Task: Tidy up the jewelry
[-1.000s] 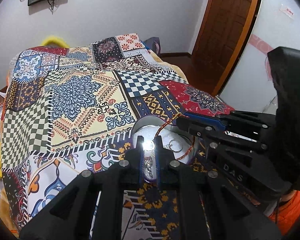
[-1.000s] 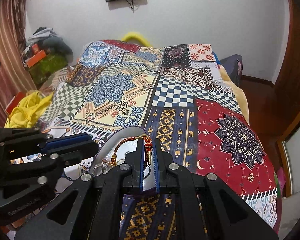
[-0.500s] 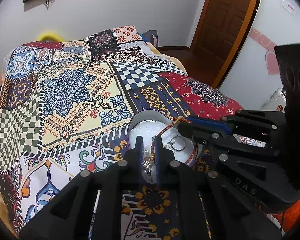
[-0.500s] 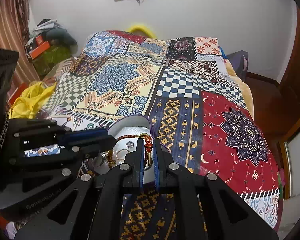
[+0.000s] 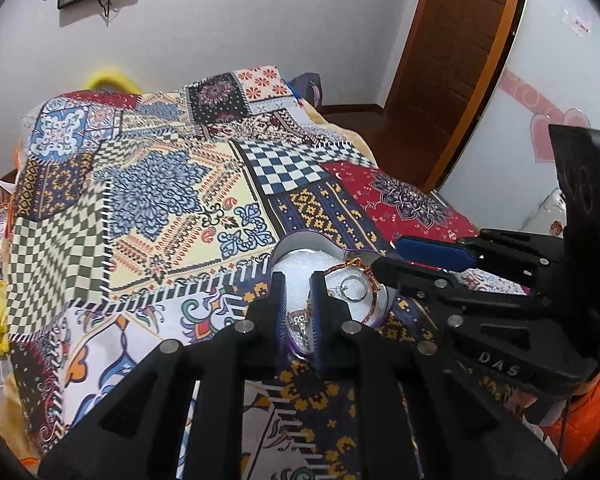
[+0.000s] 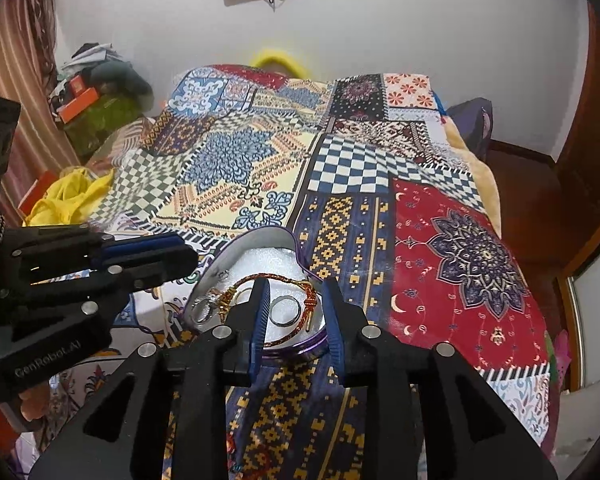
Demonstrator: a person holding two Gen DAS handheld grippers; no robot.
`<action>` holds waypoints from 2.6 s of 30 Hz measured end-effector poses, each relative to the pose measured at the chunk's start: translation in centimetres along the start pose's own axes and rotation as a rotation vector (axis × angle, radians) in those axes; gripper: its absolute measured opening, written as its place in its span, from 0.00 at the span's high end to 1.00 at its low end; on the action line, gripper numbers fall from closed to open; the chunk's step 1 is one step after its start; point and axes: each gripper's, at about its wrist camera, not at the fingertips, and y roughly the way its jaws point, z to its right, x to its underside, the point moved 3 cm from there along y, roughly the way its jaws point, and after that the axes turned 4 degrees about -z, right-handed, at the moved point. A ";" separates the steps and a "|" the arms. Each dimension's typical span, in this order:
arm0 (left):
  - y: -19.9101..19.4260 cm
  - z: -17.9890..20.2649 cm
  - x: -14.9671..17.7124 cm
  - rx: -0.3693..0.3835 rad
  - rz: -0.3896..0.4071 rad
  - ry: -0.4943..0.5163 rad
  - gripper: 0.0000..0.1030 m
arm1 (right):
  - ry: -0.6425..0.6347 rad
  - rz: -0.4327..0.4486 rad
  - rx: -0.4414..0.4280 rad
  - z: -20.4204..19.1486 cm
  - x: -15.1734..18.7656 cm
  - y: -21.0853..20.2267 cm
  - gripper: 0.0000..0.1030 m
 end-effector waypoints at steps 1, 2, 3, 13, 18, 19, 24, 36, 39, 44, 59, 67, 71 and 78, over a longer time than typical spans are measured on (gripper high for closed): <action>-0.5 0.0 0.0 -0.003 0.006 0.000 0.89 | 0.001 0.007 -0.001 -0.1 0.0 -0.4 0.76; -0.9 0.1 0.0 -0.005 0.012 0.001 0.88 | 0.001 0.015 -0.001 -0.1 0.0 -1.0 0.76; -1.5 0.1 0.1 -0.007 0.019 0.002 0.87 | -0.001 0.025 0.002 -0.2 0.0 -1.5 0.76; -4.2 1.1 2.2 -0.016 0.019 0.018 0.74 | -0.016 0.088 0.040 -1.0 1.9 -4.9 0.63; -4.1 1.8 4.2 -0.010 -0.022 0.025 0.74 | -0.010 0.079 0.048 -1.0 3.4 -5.4 0.63; -4.0 1.9 4.5 -0.008 -0.028 0.025 0.74 | -0.007 0.077 0.049 -1.0 3.6 -5.5 0.63; -2.7 3.2 6.9 0.006 -0.090 0.031 0.74 | 0.014 0.058 0.059 -0.6 5.2 -5.5 0.63; 0.6 6.5 10.1 0.029 -0.176 0.061 0.74 | 0.031 0.022 0.098 0.1 8.4 -5.6 0.63; 1.1 6.6 10.3 0.039 -0.185 0.043 0.74 | 0.025 0.015 0.109 0.1 8.8 -5.5 0.63; 1.2 6.4 10.4 0.069 -0.184 0.019 0.89 | 0.011 0.006 0.110 -0.1 9.3 -5.3 0.63; -2.3 3.6 10.3 -0.008 -0.090 0.025 0.92 | -0.063 -0.082 0.054 -3.2 9.6 -1.5 0.63; -3.4 2.0 10.2 -0.016 -0.068 0.005 0.92 | -0.135 -0.082 0.066 -4.8 9.5 -0.2 0.62; -3.4 1.8 10.1 -0.015 -0.064 0.000 0.92 | -0.141 -0.084 0.046 -4.8 9.4 -0.2 0.71; -3.6 2.0 9.8 -0.015 -0.051 0.009 0.92 | -0.091 -0.084 -0.014 -4.3 9.1 -0.3 0.92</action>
